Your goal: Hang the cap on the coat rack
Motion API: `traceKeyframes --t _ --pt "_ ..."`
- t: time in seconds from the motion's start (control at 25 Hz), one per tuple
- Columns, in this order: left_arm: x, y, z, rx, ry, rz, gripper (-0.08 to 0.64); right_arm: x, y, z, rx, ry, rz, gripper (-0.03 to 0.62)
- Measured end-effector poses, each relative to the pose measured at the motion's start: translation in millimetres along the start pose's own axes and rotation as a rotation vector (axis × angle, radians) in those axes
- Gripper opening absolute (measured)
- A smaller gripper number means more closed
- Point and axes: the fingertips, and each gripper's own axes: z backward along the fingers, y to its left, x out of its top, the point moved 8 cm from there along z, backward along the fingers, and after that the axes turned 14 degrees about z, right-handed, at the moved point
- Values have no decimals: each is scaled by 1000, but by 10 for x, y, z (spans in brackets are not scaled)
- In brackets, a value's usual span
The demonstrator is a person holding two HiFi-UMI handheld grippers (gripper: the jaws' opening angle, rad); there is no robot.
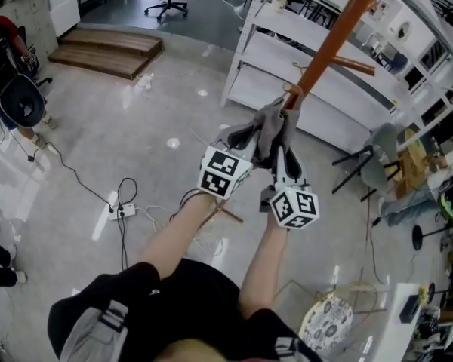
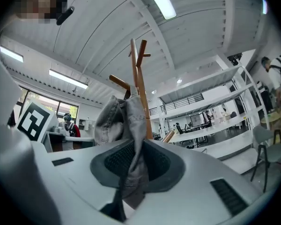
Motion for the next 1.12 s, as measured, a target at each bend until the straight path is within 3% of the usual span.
traceKeyframes --t 0.2,0.36,0.56,0.64,0.8,0.96,1.04,1.12 --pt "-33 52 -63 11 -11 3 15 -41 7 -19 10 -22 7 54" --pt "-11 120 74 -13 -50 70 17 -33 20 45 19 -53 7 84" --pt "-51 192 297 -65 -101 148 21 -153 13 202 6 -111 -50 138" --pt "-34 180 387 -65 -114 138 23 -136 -10 274 -4 -135 -94 138" --pt "-49 107 595 -20 -143 45 23 -25 -46 467 -35 -175 -125 85" --pt "-167 177 741 14 -163 118 21 -135 34 537 -43 -150 -123 95" --pt "-307 240 788 75 -122 137 10 -199 61 574 -59 -115 -115 82" --pt "-468 278 809 134 -53 126 4 -280 74 596 -84 -39 -94 26"
